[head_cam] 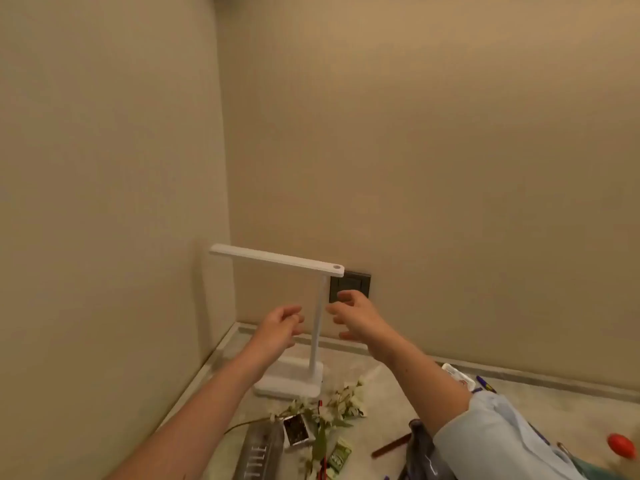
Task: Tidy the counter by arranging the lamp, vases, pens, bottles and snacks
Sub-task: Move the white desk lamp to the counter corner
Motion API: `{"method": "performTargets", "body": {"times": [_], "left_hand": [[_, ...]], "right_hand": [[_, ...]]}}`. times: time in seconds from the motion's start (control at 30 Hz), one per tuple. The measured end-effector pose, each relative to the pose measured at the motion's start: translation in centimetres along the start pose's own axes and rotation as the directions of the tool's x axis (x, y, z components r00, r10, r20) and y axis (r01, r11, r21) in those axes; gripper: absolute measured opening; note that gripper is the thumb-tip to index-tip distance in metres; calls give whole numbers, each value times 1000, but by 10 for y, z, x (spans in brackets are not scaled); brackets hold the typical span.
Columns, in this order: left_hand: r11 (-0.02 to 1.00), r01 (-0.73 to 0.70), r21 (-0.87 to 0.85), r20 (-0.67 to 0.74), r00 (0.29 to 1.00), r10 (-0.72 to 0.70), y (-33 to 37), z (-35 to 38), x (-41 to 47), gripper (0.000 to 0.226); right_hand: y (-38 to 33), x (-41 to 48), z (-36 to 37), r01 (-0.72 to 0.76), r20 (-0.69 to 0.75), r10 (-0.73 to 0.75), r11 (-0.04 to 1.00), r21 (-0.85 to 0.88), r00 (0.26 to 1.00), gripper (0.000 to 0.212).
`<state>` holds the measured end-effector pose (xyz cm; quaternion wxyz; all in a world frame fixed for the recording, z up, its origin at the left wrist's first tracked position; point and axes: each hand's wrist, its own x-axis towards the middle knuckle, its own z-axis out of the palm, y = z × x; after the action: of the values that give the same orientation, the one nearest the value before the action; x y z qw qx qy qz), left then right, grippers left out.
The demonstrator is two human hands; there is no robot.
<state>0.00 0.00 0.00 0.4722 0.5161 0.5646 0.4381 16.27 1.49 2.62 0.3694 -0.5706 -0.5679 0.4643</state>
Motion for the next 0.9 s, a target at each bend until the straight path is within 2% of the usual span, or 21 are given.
{"method": "performTargets", "body": {"times": [0.2,0.3,0.47,0.63,0.9], "left_hand": [[997,49,54,58,997,-52,-21,9,38,29],[994,51,97,93,994,-60,-34,12,43,31],[988,-35,153,209,978,2,-37,13,40,31],[978,-86,190,254,967,36,-31,16,37,36],[949,-204,240,364,925,107,10,23,25,41]], "right_hand": [[8,35,14,-13,23,15,998,-63,1000,50],[16,46,22,29,16,-27,992,-122,1000,39],[19,51,26,74,-35,-85,970,-232,996,26],[15,55,20,71,-84,-99,956,-286,992,15],[-7,42,-12,51,-188,-92,977,-208,978,16]]}}
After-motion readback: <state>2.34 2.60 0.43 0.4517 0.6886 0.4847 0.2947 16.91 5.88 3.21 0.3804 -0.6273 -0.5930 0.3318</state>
